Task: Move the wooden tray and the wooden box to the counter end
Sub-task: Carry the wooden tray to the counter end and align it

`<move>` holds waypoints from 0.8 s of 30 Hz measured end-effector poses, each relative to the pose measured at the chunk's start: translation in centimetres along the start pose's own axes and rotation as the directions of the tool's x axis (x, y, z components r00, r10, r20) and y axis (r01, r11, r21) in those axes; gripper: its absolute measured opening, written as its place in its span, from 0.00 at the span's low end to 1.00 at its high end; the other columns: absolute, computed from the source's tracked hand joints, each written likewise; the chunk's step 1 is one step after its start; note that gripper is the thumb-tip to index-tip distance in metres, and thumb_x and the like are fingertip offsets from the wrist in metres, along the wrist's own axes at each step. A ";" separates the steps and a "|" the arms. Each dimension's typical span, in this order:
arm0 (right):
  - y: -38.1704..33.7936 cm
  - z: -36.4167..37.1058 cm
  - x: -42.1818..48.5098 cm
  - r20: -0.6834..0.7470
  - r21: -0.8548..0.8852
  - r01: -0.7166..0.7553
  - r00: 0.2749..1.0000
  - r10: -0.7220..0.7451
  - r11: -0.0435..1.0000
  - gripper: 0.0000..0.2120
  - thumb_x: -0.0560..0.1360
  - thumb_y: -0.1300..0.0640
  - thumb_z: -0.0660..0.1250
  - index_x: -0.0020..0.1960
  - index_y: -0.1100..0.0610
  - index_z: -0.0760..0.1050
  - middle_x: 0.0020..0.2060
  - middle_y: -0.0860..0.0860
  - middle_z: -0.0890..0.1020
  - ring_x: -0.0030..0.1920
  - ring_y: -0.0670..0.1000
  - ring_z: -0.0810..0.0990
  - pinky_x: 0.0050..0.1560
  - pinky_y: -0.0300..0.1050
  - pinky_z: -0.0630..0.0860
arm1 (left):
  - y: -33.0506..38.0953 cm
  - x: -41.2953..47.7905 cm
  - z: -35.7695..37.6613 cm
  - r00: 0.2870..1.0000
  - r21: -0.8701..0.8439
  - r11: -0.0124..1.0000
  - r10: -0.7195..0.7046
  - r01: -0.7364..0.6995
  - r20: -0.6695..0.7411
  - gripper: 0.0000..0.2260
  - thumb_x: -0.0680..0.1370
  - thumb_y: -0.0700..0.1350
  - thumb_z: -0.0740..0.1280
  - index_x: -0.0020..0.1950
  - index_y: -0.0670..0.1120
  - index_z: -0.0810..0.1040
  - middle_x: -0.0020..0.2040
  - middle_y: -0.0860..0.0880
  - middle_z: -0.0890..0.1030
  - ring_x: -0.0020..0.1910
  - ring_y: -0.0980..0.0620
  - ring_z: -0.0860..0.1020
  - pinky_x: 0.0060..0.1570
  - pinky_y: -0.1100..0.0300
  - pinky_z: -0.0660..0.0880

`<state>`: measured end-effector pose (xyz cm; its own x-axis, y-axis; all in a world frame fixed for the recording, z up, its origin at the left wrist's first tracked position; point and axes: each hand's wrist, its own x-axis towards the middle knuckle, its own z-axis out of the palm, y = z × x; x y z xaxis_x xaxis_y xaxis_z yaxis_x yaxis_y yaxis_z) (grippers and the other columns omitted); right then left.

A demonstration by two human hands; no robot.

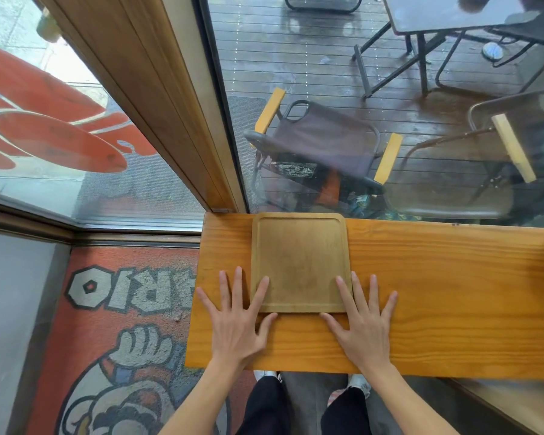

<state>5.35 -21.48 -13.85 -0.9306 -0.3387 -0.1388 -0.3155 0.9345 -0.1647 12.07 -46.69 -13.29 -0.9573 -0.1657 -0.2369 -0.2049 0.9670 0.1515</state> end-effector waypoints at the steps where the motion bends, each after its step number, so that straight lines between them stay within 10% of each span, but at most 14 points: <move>1: 0.0 0.0 0.0 0.007 -0.004 -0.001 1.000 0.001 1.000 0.37 0.75 0.30 0.53 0.78 0.48 0.60 0.78 0.53 0.63 0.79 0.64 0.53 0.72 0.77 0.46 | 0.1 0.0 -0.1 1.000 -0.003 1.000 -0.007 0.007 0.006 0.32 0.75 0.66 0.60 0.76 0.55 0.65 0.78 0.35 0.61 0.76 0.27 0.57 0.64 0.18 0.50; 24: 0.1 0.0 0.1 0.034 0.026 0.000 0.999 -0.001 1.000 0.36 0.75 0.30 0.55 0.77 0.48 0.62 0.77 0.53 0.65 0.78 0.65 0.57 0.71 0.78 0.47 | 0.1 0.1 -0.4 0.997 -0.009 1.000 0.008 -0.007 0.078 0.30 0.78 0.65 0.56 0.78 0.54 0.63 0.79 0.44 0.62 0.77 0.29 0.54 0.62 0.17 0.47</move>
<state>5.25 -21.37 -13.86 -0.9234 -0.3431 -0.1720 -0.3107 0.9314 -0.1897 11.89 -46.70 -12.92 -0.9399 -0.1425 -0.3102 -0.1998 0.9665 0.1614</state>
